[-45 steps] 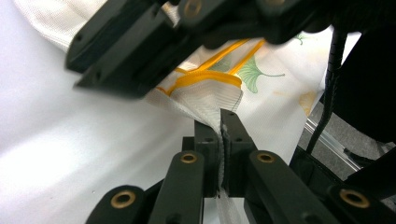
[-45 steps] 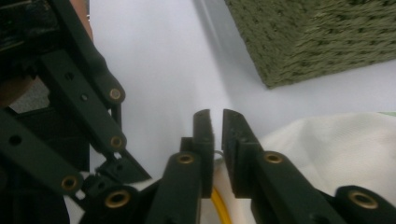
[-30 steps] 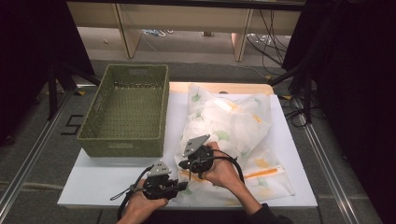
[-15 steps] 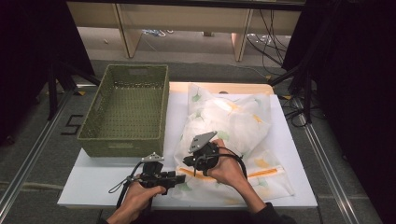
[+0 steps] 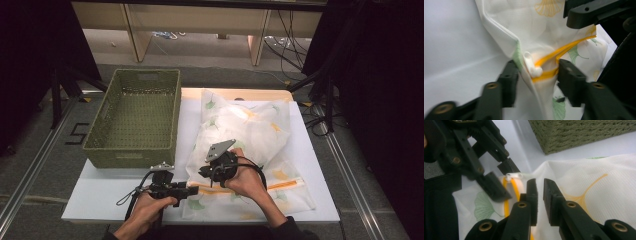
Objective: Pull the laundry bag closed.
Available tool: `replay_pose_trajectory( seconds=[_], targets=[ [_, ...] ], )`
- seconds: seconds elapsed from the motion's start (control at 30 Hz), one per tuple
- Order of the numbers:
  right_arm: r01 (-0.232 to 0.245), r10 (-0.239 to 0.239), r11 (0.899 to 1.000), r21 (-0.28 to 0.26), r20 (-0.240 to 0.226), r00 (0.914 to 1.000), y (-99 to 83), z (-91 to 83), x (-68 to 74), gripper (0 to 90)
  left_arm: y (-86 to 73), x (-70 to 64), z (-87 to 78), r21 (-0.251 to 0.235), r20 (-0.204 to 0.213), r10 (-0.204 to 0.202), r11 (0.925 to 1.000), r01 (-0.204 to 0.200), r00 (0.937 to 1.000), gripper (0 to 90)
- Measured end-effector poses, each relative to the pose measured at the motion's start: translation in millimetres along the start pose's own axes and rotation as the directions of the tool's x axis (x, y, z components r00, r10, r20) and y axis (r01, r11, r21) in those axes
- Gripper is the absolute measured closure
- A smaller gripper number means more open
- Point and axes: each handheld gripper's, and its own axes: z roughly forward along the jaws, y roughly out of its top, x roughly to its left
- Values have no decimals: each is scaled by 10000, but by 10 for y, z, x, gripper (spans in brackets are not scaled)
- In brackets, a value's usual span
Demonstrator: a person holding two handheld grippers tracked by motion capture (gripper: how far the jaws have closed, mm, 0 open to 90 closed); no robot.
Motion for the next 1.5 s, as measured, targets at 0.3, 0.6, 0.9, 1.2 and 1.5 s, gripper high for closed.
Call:
replay_pose_trajectory(
  seconds=[0.3,0.6,0.9,1.2,1.5],
  targets=[
    [-261,261,9997,24,34,9997,-8,-57,-24,830,-22,-57,-2,363,63,613,9974,-615,9981,627],
    [-187,187,9998,-64,94,9998,-15,-62,-29,828,-117,-43,-92,553,71,929,9941,-931,9957,630],
    [31,-32,10000,-19,-211,9998,42,-2,80,806,-226,-120,-73,562,282,611,9965,-626,9977,761],
    [257,-254,9997,39,-629,9977,123,216,199,771,-226,-163,-79,330,-208,971,9948,-964,9951,870],
    [146,-117,9996,230,-1212,9926,172,432,294,744,-222,-221,-61,282,-226,1225,9922,-1218,9922,873]
  ],
)
